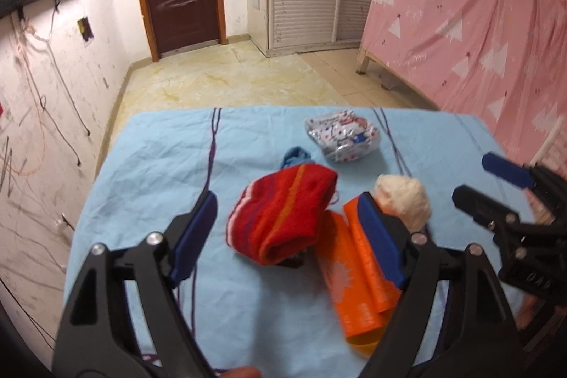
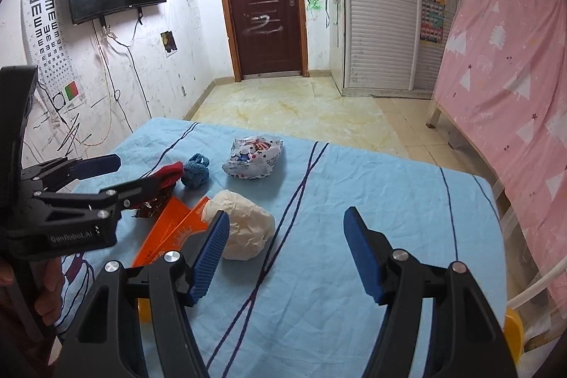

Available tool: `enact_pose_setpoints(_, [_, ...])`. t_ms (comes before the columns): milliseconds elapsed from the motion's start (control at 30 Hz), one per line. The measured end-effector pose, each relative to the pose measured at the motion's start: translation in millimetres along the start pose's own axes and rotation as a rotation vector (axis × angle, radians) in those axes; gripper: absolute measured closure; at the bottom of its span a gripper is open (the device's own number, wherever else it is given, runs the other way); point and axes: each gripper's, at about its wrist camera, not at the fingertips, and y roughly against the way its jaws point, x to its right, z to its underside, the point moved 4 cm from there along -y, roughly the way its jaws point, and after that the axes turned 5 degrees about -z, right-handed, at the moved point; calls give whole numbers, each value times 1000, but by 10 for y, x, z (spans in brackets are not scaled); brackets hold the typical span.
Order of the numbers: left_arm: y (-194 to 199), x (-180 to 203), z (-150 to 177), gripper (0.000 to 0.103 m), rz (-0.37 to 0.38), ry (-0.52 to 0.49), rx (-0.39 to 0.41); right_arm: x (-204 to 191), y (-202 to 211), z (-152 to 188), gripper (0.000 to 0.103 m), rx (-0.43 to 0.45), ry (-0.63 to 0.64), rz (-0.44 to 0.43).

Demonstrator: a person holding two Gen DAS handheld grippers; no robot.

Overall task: Collect trash
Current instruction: 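Grasp the red sock with the left gripper while the right gripper grasps crumpled beige paper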

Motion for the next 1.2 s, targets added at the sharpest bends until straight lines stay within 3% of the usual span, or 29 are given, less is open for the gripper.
enact_pose_setpoints(100, [-69,7,22,29,12,-13,-10,-40,-59,-16,42,-7,1,-10])
enact_pose_setpoints(267, [-187,-119,23,56,32,33,-39,-108,-144,-26,42,-27,15,-28])
enact_pose_setpoints(567, [-166,-374,19,86,103,121,-39,-226,-341,-33,42,-67,35,-54])
enact_pose_setpoints(867, [-108,-454,18,88,97,132,-19,-224,-533,8,43,-117,30,-50])
enact_pose_setpoints(967, [-75,-450,13,88,78,130,-1,-213,-554,13,58,-125,23,-70])
enact_pose_setpoints(1200, [4,-447,0,88,50,127,28,-191,-487,-6,59,-91,21,-37])
